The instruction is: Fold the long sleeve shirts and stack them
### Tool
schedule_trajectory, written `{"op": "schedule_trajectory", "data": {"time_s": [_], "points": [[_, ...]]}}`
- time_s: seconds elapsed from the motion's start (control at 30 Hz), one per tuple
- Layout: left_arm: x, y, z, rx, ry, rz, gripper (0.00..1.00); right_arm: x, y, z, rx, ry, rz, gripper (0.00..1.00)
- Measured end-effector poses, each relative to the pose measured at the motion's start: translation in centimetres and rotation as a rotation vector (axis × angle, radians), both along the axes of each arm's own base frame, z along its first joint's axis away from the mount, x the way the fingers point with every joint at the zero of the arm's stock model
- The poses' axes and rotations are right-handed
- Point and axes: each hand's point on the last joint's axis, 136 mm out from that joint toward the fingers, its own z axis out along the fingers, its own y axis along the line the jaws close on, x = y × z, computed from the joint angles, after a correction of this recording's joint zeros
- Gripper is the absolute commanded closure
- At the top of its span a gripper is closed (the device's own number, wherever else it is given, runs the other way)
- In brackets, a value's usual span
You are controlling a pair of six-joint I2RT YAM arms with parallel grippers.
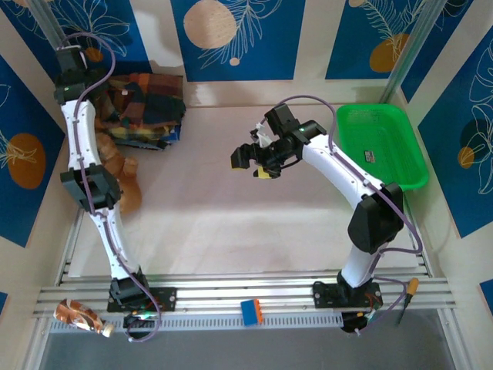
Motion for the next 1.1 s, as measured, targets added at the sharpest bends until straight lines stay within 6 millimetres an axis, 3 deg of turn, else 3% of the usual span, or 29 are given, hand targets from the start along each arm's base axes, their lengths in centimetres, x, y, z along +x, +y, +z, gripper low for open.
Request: {"op": "schedule_trajectory", "data": {"time_s": [0.17,0.27,0.33,0.43,0.53,0.63,0.77,0.9,1.0,1.1], "points": [[-2.8,-5.7,6.0,-0.009,-0.085,-0.098,0.0,0.2,-0.3,-0.2,-0.016,-0.016,0.0,0.04],[-5.3,-10.9,9.6,-0.03,-0.151,-0.218,0.0,0.8,-1.4,-0.3,-0.054,-0.049,-0.019,0.02],[-7.7,-15.5,11.1,-0.051,-0.2,-0.324,0.0,1.7,-3.1,0.2,-0.082,-0.098,-0.057,0.01],[-12.6,-22.4,10.7,-0.073,-0.252,-0.484,0.0,3.0,-7.5,2.0,-0.121,-0.227,-0.157,0.01],[-18.4,-27.9,7.1,-0.134,-0.276,-0.622,0.0,3.2,-13.1,3.2,-0.197,-0.399,-0.276,0.01],[-23.6,-29.4,0.9,-0.173,-0.244,-0.658,0.0,2.1,-18.4,2.1,-0.274,-0.519,-0.401,0.01],[-28.2,-27.9,-8.5,-0.163,-0.138,-0.594,0.0,0.5,-24.4,-3.9,-0.396,-0.638,-0.543,0.01],[-32.0,-24.2,-16.8,-0.096,-0.093,-0.475,0.0,-2.0,-28.0,-12.6,-0.483,-0.616,-0.6,0.01],[-33.4,-22.0,-20.1,-0.002,-0.101,-0.411,0.0,-2.5,-30.1,-15.9,-0.513,-0.588,-0.667,0.01],[-33.3,-20.9,-21.3,0.089,-0.11,-0.38,0.0,-0.9,-31.3,-15.8,-0.504,-0.636,-0.719,0.01]]}}
